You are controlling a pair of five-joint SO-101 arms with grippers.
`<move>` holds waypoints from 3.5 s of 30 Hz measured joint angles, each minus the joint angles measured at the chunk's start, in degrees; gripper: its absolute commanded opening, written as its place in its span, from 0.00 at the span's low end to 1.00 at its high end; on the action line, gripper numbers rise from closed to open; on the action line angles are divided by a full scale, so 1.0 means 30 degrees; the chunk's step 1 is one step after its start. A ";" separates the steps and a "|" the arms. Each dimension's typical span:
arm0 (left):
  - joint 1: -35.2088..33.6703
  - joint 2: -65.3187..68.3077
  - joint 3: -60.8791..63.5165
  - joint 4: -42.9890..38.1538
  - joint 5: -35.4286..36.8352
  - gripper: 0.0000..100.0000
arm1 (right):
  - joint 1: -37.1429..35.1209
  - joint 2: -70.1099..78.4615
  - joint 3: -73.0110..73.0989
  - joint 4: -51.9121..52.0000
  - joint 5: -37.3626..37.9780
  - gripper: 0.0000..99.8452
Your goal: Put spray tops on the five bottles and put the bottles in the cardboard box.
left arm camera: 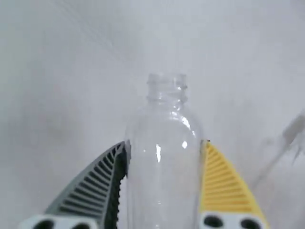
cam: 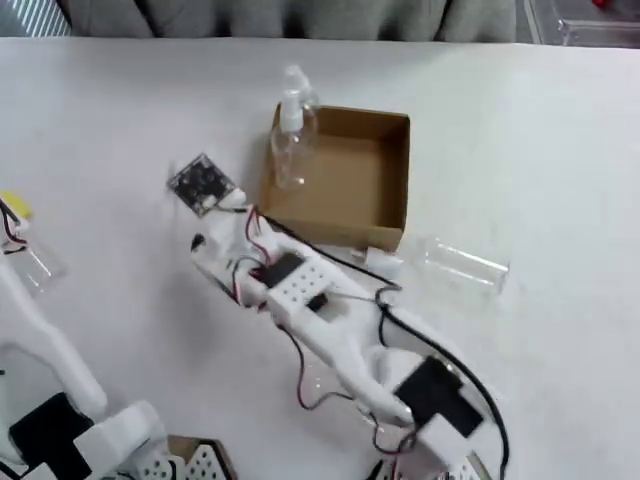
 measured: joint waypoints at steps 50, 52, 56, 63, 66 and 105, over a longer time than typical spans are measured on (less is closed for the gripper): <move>-0.0059 0.0000 0.0645 -0.0293 -0.0088 0.02 | 0.2315 2.3004 -3.7978 2.0103 -0.5714 0.02; -0.0059 0.0000 0.0645 0.0176 -0.0088 0.02 | 0.2315 2.3004 -3.8564 2.1128 -0.5714 0.02; -0.0059 0.0000 0.0000 0.1553 -0.0088 0.02 | 0.2139 2.3004 -3.9619 2.3121 -0.5714 0.02; -0.0059 0.0000 -0.1143 0.3604 -0.0410 0.02 | 0.1260 2.3004 -4.0000 2.6168 -0.5714 0.02; -0.0059 0.0000 -0.1524 0.4396 -0.1260 0.02 | 0.0938 2.2886 -4.0000 2.7048 -0.5714 0.02; 0.5070 0.0000 -0.1553 0.5656 0.0440 0.02 | 0.0176 2.2681 -4.0029 1.8989 -1.2425 0.24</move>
